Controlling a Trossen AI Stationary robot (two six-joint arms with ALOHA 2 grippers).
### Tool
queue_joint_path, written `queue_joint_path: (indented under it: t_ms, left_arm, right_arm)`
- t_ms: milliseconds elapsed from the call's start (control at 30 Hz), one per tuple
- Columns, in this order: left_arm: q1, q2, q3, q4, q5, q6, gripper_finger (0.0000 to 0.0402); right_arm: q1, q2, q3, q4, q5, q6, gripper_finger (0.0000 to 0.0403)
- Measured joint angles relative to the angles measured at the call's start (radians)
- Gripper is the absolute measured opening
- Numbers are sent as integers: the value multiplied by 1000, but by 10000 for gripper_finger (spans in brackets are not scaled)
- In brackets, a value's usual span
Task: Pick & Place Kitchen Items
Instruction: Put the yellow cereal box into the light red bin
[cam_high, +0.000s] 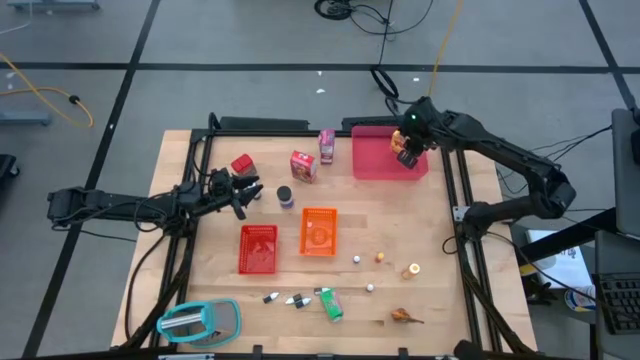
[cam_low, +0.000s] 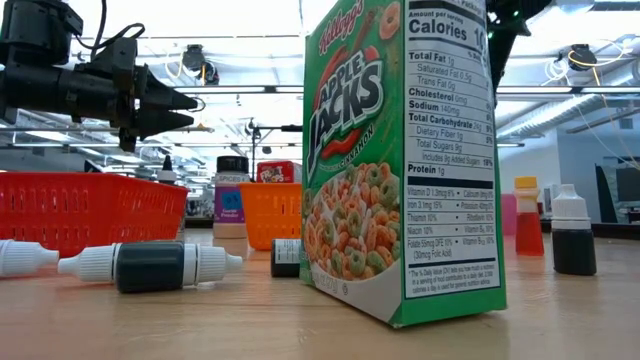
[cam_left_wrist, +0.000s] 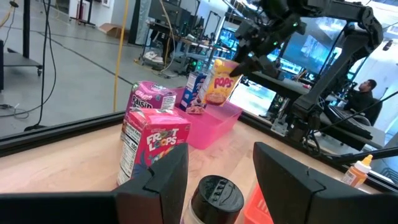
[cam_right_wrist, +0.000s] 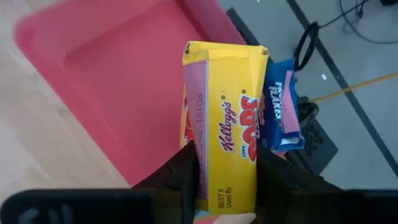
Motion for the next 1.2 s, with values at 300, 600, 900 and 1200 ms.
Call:
queue_joint_path:
  t_ms: [300,600,900,1200]
  left_arm:
    - [0,0,0,0,0,0,184]
    - [0,0,0,0,0,12,184]
    - [0,0,0,0,0,13,184]
    - [0,0,0,0,0,14,184]
  right_arm:
    - [-78,23,0,14,-7,-14,106]
    - [-143,23,-104,111,-84,-13,107]
    - [-156,23,-143,125,-55,-29,128]
    - [-156,19,-143,126,-54,-23,138]
